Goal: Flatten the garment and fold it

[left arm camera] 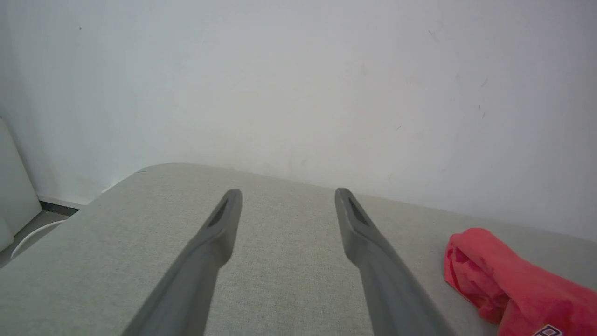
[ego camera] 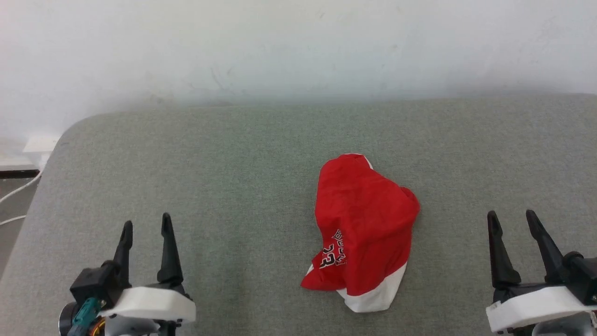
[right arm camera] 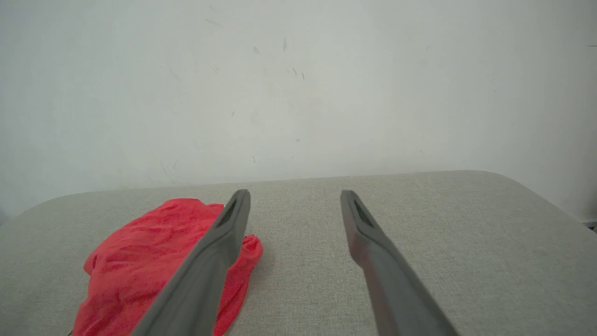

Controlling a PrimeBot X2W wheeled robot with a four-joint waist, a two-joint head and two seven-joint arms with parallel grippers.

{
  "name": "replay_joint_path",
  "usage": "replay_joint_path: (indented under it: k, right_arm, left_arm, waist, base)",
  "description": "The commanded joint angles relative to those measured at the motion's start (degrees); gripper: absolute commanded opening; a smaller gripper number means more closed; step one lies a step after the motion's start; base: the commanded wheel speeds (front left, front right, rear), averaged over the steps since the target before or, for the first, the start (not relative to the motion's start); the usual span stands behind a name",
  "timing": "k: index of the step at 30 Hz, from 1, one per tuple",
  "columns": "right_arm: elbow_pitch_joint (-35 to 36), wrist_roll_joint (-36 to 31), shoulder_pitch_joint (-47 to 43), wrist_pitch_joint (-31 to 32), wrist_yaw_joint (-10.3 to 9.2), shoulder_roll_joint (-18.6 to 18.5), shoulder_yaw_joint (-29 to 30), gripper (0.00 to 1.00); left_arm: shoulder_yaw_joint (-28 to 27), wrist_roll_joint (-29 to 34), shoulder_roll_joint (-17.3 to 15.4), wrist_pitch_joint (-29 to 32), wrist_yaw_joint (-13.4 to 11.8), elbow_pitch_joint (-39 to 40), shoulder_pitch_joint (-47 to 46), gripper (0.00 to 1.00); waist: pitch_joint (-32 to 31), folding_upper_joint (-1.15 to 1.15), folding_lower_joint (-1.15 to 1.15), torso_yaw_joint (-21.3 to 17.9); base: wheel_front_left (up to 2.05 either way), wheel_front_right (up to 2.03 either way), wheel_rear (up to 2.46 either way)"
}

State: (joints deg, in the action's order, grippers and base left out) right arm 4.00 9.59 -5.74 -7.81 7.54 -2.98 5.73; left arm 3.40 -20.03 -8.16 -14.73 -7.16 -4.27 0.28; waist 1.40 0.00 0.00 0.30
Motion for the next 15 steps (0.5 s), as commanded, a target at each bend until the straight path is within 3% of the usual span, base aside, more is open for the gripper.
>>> replay_joint_path:
  k: [1,8,15]
  right_arm:
    - [0.17,-0.12,-0.82,0.48,-0.05,0.11,0.26,1.0]
    - [-2.72,0.02,-0.57,4.71,-0.05,0.11,1.07,1.0]
    - [-13.7,0.3,6.86,20.35,-0.05,0.11,-2.2,1.0]
  left_arm:
    - [-0.39,0.41,-0.5,-0.27,0.58,0.25,0.8,1.0]
    - [0.41,-0.15,-1.91,-0.2,3.66,-1.1,1.6,1.0]
    - [1.82,-0.29,-1.17,-0.15,4.14,-0.77,0.25,1.0]
  waist:
    - [-0.11,0.0,0.0,0.47]
    - [-0.21,0.0,0.0,1.29]
    - [1.69,0.0,0.0,1.96]
  base:
    - [0.0,0.0,0.0]
    - [0.0,0.0,0.0]
    - [0.0,0.0,0.0]
